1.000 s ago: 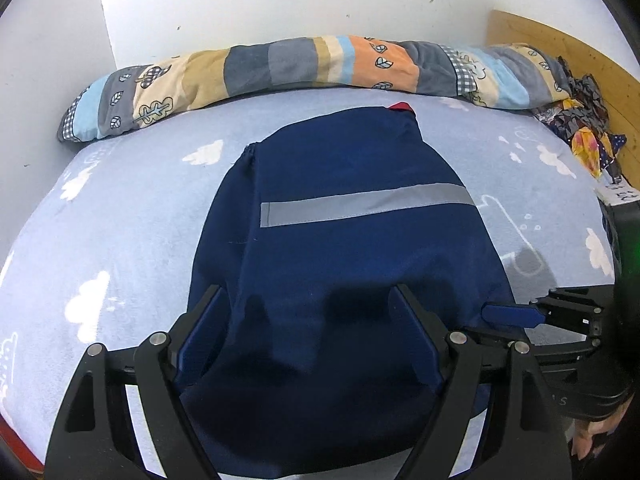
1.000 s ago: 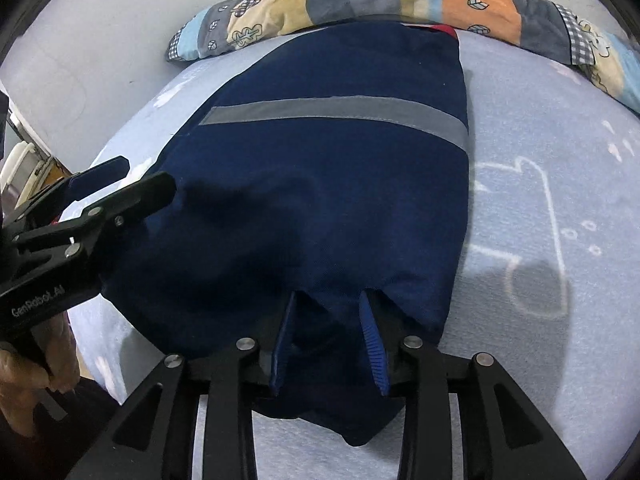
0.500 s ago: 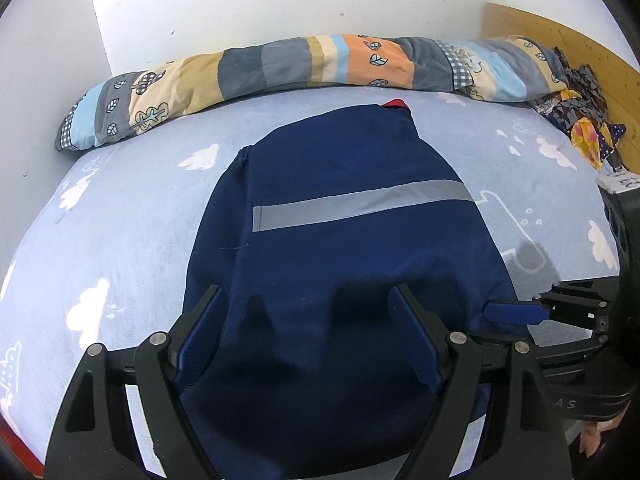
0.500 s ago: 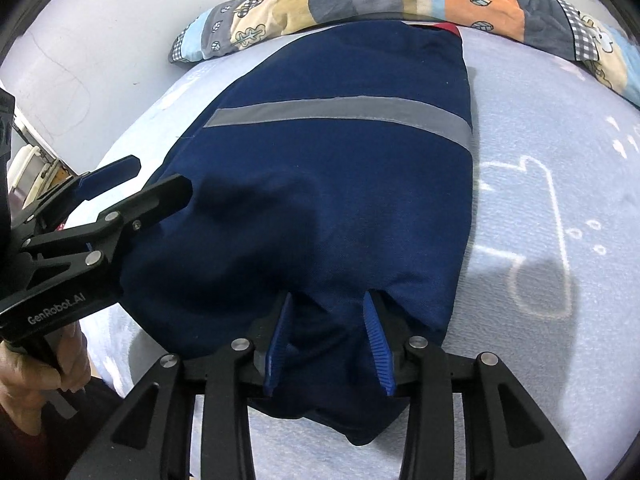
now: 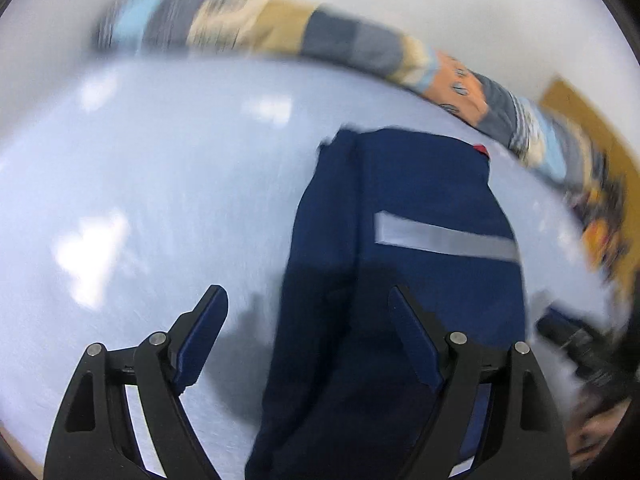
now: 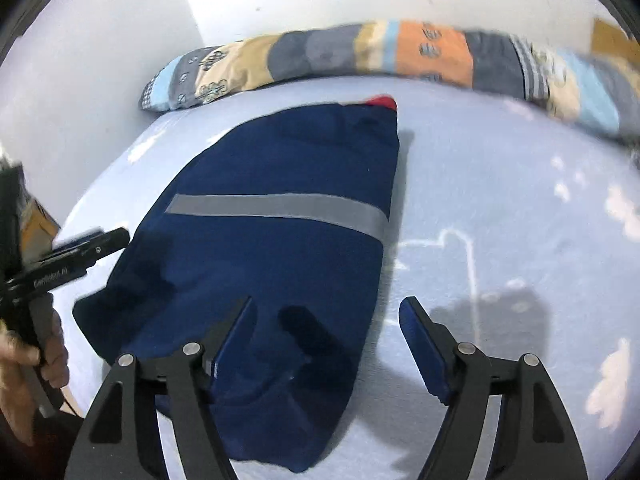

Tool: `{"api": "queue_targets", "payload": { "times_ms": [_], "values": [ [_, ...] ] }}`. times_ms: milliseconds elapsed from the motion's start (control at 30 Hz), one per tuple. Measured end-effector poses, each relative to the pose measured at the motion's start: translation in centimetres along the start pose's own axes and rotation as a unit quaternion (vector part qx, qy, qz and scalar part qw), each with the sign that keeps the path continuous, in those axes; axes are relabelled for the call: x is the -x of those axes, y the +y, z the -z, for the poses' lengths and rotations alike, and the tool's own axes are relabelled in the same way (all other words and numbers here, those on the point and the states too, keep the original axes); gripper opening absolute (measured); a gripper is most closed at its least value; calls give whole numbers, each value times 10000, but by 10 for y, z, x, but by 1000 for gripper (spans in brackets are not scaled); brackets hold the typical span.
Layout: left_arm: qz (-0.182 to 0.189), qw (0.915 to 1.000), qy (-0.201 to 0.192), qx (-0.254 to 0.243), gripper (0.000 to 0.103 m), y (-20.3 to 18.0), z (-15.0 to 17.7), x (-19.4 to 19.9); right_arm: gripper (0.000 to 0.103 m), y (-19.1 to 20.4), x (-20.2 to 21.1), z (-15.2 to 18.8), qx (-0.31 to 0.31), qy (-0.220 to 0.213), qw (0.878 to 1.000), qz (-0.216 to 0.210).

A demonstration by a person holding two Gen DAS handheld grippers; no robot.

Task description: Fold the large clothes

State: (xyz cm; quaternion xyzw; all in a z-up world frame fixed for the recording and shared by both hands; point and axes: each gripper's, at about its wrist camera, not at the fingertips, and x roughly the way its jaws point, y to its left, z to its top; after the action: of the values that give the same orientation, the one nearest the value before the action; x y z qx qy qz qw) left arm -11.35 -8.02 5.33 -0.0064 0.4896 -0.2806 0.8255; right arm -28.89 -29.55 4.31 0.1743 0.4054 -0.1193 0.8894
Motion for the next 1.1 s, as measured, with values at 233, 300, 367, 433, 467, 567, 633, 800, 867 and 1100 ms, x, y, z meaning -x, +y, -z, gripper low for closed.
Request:
{"api": "queue_targets", "payload": {
  "times_ms": [233,300,367,433,467,567,633,800,867,1100],
  "values": [
    [1744,9642,1532,1284,84,48,-11,-67,79,-18,-30,-6,-506,524,9960,-515],
    [2130,9539,1682,1284,84,45,-13,-75,79,-23,-33,-7,-652,527,9947,-600],
    [2377,9435,1822,1417,84,45,-12,-80,80,-29,-36,-4,-939,550,9907,-814],
    [2358,9429,1859,1445,84,45,-14,-82,80,-41,-40,-2,-1176,656,9863,-956],
    [2373,9429,1855,1419,84,44,-14,-82,80,-47,-40,-2,-1327,642,9839,-1007],
    [2434,9412,1872,1412,84,44,-15,-84,80,-59,-35,-4,-1596,554,9792,-1126],
    [2528,9381,1883,1433,85,49,-18,-85,80,-63,-38,-4,-1691,565,9767,-1196],
    [2900,9269,1890,1451,100,50,-22,-93,90,-74,-57,10,-2344,696,9537,-1751],
    [3020,9263,1833,1309,103,43,-24,-93,91,-69,-63,10,-2301,677,9498,-2009],
    [1748,9742,1397,-292,84,-38,-15,-70,71,-29,-68,-3,-1414,543,9732,-1730]
  ]
}}
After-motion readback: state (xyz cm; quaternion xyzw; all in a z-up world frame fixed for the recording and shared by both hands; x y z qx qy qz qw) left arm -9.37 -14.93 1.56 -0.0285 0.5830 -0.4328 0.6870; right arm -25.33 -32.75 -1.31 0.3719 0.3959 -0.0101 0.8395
